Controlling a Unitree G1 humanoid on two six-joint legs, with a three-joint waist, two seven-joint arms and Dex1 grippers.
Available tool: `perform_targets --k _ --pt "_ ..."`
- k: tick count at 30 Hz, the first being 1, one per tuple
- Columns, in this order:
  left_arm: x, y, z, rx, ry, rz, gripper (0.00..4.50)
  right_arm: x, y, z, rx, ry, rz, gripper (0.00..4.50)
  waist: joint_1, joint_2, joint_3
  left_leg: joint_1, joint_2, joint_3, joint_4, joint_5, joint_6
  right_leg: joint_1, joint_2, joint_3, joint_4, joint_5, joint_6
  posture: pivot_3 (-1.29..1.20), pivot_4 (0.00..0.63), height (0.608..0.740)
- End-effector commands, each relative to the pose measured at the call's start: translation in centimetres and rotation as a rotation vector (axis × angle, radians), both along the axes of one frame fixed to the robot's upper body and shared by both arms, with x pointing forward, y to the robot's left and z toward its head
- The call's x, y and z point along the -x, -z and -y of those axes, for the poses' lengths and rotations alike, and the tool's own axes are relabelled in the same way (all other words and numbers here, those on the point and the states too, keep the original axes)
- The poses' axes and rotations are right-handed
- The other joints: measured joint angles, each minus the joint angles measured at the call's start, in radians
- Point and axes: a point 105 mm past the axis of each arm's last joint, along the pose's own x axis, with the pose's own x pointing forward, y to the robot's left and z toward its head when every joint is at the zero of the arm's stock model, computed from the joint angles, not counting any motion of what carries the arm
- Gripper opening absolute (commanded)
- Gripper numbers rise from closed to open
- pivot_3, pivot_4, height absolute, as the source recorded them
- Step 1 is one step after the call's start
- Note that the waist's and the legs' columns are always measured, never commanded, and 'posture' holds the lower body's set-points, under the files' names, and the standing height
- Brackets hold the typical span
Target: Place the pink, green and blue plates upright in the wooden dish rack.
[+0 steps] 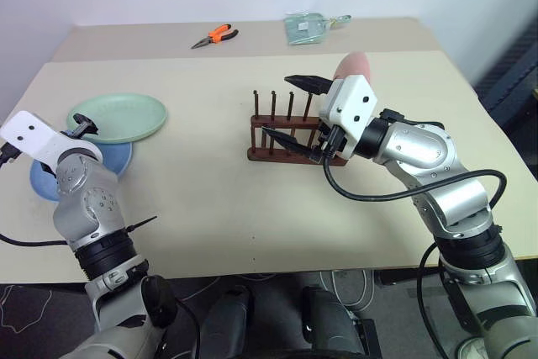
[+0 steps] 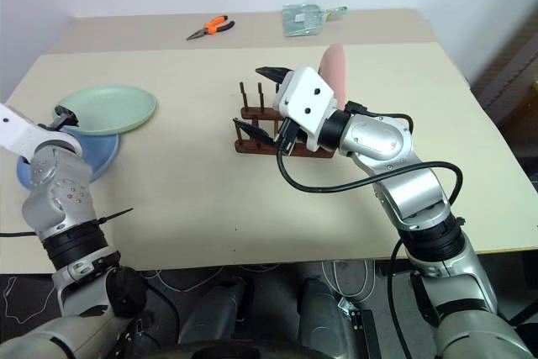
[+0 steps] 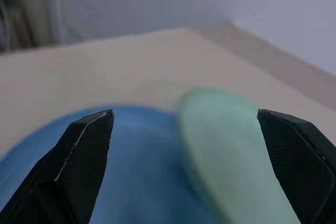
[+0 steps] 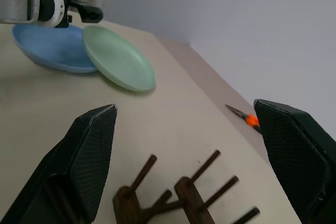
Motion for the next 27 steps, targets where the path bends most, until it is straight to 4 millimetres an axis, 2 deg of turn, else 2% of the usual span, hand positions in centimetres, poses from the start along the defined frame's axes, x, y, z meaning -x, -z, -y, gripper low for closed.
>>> perform_targets --k 1,2,3,4,5,9,12,15,17,19,24,27 --pt "-1.1 0.1 0.6 0.159 0.078 0.036 4.49 0.3 -0.5 0.2 -0.018 -0.002 0.031 4.27 -0.002 0.0 0.0 0.0 0.0 0.0 0.0 0.0 0.0 0.0 0.0 0.0 0.0 0.0 0.0 0.0 0.15 0.732" --pt "-1.3 0.3 0.6 0.19 0.087 0.037 4.49 0.3 -0.4 0.2 -0.019 -0.001 0.029 4.27 -0.004 0.0 0.0 0.0 0.0 0.0 0.0 0.0 0.0 0.0 0.0 0.0 0.0 0.0 0.0 0.0 0.15 0.732" --pt "-1.5 0.5 0.5 0.213 0.089 0.04 4.1 0.2 -0.3 0.2 -0.019 0.003 0.029 4.5 -0.006 0.0 0.0 0.0 0.0 0.0 0.0 0.0 0.0 0.0 0.0 0.0 0.0 0.0 0.0 0.0 0.15 0.732" --pt "-1.6 0.5 0.4 0.223 0.088 0.042 3.97 0.2 -0.2 0.2 -0.019 0.006 0.029 4.5 -0.009 0.0 0.0 0.0 0.0 0.0 -0.001 0.0 0.0 -0.001 0.0 0.0 0.0 0.0 0.0 0.0 0.15 0.732" --pt "-2.0 0.6 0.5 0.253 0.108 0.055 3.62 0.1 -0.1 0.2 -0.025 0.015 0.03 4.5 -0.012 0.0 0.0 0.0 0.0 0.001 -0.001 0.0 0.0 -0.001 0.0 0.0 0.0 0.0 0.0 0.0 0.15 0.732" --pt "-2.6 1.2 0.4 0.343 0.11 0.061 1.56 0.1 0.1 0.5 -0.038 0.023 0.004 4.5 -0.014 -0.001 0.0 0.0 0.001 0.001 -0.001 0.001 -0.002 -0.002 0.002 0.0 0.001 0.001 -0.002 0.0 0.15 0.732" --pt "-3.0 -0.3 0.9 0.301 0.14 0.125 0.13 0.1 0.0 0.8 -0.052 0.031 -0.019 4.5 -0.012 -0.001 0.0 0.0 0.001 0.001 -0.001 0.001 -0.002 -0.002 0.002 0.0 0.001 0.001 -0.002 0.0 0.15 0.732" --pt "-3.4 -4.1 3.1 0.126 0.254 0.238 0.13 0.0 -0.4 0.9 -0.049 0.053 0.013 4.5 -0.011 -0.002 0.0 0.0 0.001 0.001 -0.001 0.001 -0.003 -0.002 0.002 0.0 0.001 0.001 -0.002 0.0 0.15 0.732" --pt "-3.5 -6.5 6.0 -0.02 0.372 0.293 0.13 0.0 -0.6 0.8 -0.034 0.059 0.041 4.5 -0.009 -0.002 0.0 0.0 0.001 0.001 -0.001 0.001 -0.003 -0.002 0.002 0.0 0.0 0.001 -0.002 0.0 0.15 0.732" --pt "-3.4 -8.2 9.9 -0.109 0.52 0.353 0.13 0.0 -0.5 0.3 -0.001 0.056 0.077 4.5 -0.006 -0.002 0.0 0.0 0.001 0.001 -0.001 0.001 -0.003 -0.001 0.001 0.0 0.0 0.002 -0.002 0.0 0.15 0.732" --pt "-1.5 -10.7 18.3 -0.193 0.79 0.472 0.13 -0.4 0.8 -1.9 0.127 0.046 0.191 4.5 -0.008 -0.002 0.0 0.0 0.001 0.002 -0.001 0.001 -0.003 -0.001 0.001 0.001 0.0 0.002 -0.002 0.0 0.15 0.732" --pt "-0.3 -11.4 21.1 -0.173 0.877 0.511 0.13 -1.5 0.9 -3.1 0.178 0.076 0.278 4.5 -0.025 -0.002 0.001 0.0 0.001 0.002 -0.001 0.002 -0.003 -0.002 0.002 0.001 0.0 0.002 -0.003 0.0 0.15 0.732"
